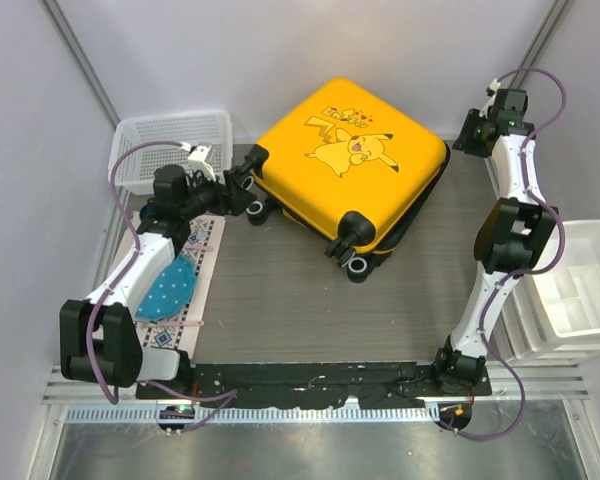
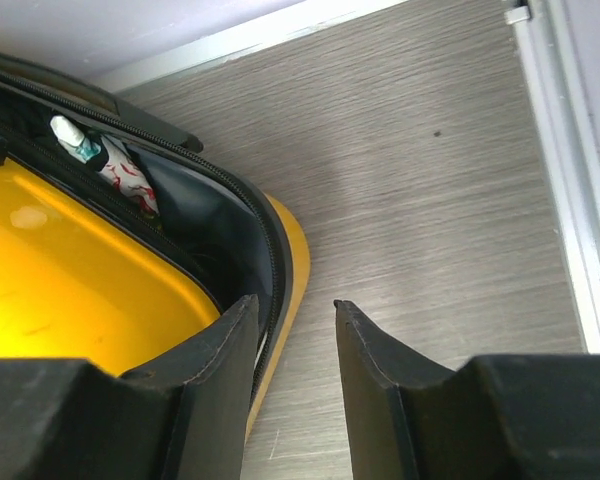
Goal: Open, take out, and arrange the luggage
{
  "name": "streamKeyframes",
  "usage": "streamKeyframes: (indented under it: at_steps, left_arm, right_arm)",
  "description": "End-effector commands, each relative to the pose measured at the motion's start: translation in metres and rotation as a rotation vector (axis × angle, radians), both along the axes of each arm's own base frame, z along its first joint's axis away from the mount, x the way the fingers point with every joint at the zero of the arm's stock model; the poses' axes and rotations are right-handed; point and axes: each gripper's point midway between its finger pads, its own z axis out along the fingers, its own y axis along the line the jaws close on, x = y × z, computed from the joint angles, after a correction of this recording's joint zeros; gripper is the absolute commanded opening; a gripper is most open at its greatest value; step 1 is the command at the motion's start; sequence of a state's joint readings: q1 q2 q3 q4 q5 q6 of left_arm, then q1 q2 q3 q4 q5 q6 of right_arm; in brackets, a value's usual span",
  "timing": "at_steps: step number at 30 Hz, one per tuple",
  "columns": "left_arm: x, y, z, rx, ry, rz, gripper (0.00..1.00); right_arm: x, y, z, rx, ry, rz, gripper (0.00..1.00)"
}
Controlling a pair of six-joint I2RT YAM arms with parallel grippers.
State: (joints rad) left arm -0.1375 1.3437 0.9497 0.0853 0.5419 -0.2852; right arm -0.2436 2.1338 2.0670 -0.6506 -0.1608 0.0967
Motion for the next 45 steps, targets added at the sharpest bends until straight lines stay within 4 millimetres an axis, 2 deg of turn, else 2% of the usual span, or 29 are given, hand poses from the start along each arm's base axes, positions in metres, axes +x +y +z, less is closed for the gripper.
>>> streamKeyframes:
  at_steps: [1, 3, 9, 12, 14, 15, 16, 17, 18, 19, 20, 21, 23, 24, 26, 27, 29, 30, 31, 32, 33, 34, 35, 36, 37, 39, 41, 43, 45]
  left_arm:
    - [-0.007, -0.003, 0.005, -0.016, -0.019, -0.014, 0.72]
    - [-0.011, -0.002, 0.004, -0.014, -0.015, -0.014, 0.72]
    - [-0.018, 0.0, 0.001, -0.004, 0.002, -0.007, 0.72]
    - [-0.02, 0.001, -0.001, -0.017, 0.024, 0.003, 0.72]
    - [-0.021, 0.001, -0.003, -0.04, 0.05, 0.02, 0.72]
    - [-0.021, 0.002, -0.005, -0.047, 0.061, 0.033, 0.72]
    - [-0.023, 0.003, -0.012, -0.055, 0.083, 0.051, 0.72]
    - [-0.023, 0.005, -0.013, -0.066, 0.088, 0.063, 0.72]
    - [-0.025, 0.005, -0.019, -0.084, 0.113, 0.074, 0.71]
    - [-0.024, 0.005, -0.019, -0.088, 0.107, 0.079, 0.71]
    - [-0.024, 0.005, -0.022, -0.091, 0.113, 0.085, 0.71]
    - [-0.022, 0.007, -0.024, -0.092, 0.122, 0.099, 0.71]
    - [-0.017, 0.012, -0.031, -0.083, 0.139, 0.143, 0.71]
    - [-0.014, 0.014, -0.035, -0.078, 0.152, 0.156, 0.71]
    - [-0.009, 0.015, -0.041, -0.073, 0.172, 0.17, 0.7]
    - [-0.004, 0.014, -0.045, -0.071, 0.183, 0.164, 0.69]
    - [-0.001, 0.007, -0.045, -0.08, 0.187, 0.137, 0.68]
    - [0.004, 0.003, -0.043, -0.084, 0.182, 0.124, 0.67]
    - [0.007, -0.004, -0.052, -0.075, 0.207, 0.103, 0.66]
    - [0.013, -0.009, -0.049, -0.074, 0.202, 0.092, 0.65]
    - [0.015, -0.013, -0.052, -0.07, 0.212, 0.08, 0.65]
    - [0.017, -0.024, -0.062, -0.06, 0.236, 0.055, 0.64]
    - [0.021, -0.03, -0.059, -0.056, 0.226, 0.04, 0.64]
    - [0.022, -0.036, -0.062, -0.049, 0.229, 0.032, 0.64]
    - [0.02, -0.048, -0.07, -0.041, 0.247, 0.005, 0.64]
    - [0.018, -0.069, -0.07, -0.037, 0.24, -0.05, 0.64]
    - [0.022, -0.083, -0.076, -0.043, 0.256, -0.069, 0.64]
    - [0.031, -0.1, -0.07, -0.079, 0.229, -0.092, 0.64]
    - [0.05, -0.113, -0.072, -0.102, 0.224, -0.097, 0.64]
  right_arm:
    - [0.026, 0.008, 0.015, -0.014, -0.089, 0.073, 0.43]
    - [0.031, 0.011, 0.012, -0.015, -0.092, 0.089, 0.43]
    - [0.04, 0.009, -0.025, -0.043, -0.037, 0.107, 0.4]
    - [0.039, 0.007, -0.037, -0.048, -0.01, 0.1, 0.3]
    - [0.033, 0.008, -0.039, -0.047, 0.008, 0.107, 0.07]
    - [0.029, 0.008, -0.038, -0.064, 0.013, 0.119, 0.01]
    - [0.02, 0.009, -0.047, -0.062, 0.043, 0.127, 0.01]
    - [0.013, 0.009, -0.032, -0.073, 0.027, 0.126, 0.01]
    - [-0.003, 0.011, -0.047, -0.062, 0.073, 0.127, 0.0]
    - [-0.013, 0.007, -0.046, -0.058, 0.08, 0.117, 0.0]
    - [-0.022, 0.01, -0.017, -0.063, 0.023, 0.12, 0.0]
    - [-0.044, 0.012, -0.038, -0.045, 0.079, 0.114, 0.01]
    - [-0.066, 0.015, -0.029, -0.042, 0.063, 0.113, 0.0]
    - [-0.09, 0.021, -0.024, -0.039, 0.062, 0.111, 0.01]
    - [-0.115, 0.026, -0.024, -0.022, 0.073, 0.106, 0.01]
    - [-0.139, 0.036, -0.02, -0.007, 0.07, 0.121, 0.01]
    - [-0.162, 0.048, -0.019, 0.01, 0.065, 0.149, 0.01]
    - [-0.179, 0.056, -0.03, 0.028, 0.088, 0.177, 0.0]
    - [-0.188, 0.059, -0.017, 0.014, 0.05, 0.182, 0.01]
    - [-0.196, 0.062, -0.018, 0.017, 0.055, 0.183, 0.01]
    - [-0.205, 0.064, -0.023, 0.02, 0.071, 0.185, 0.07]
    - [-0.21, 0.066, -0.018, 0.016, 0.06, 0.189, 0.21]
    - [-0.218, 0.066, -0.021, 0.018, 0.087, 0.182, 0.35]
    - [-0.22, 0.065, -0.017, 0.012, 0.089, 0.171, 0.53]
    - [-0.222, 0.061, -0.015, -0.001, 0.094, 0.153, 0.61]
    - [-0.226, 0.059, -0.002, -0.008, 0.075, 0.157, 0.68]
    - [-0.232, 0.061, 0.012, -0.024, 0.047, 0.183, 0.7]
    - [-0.237, 0.06, 0.022, -0.042, 0.031, 0.199, 0.73]
    - [-0.242, 0.06, 0.031, -0.066, 0.016, 0.211, 0.73]
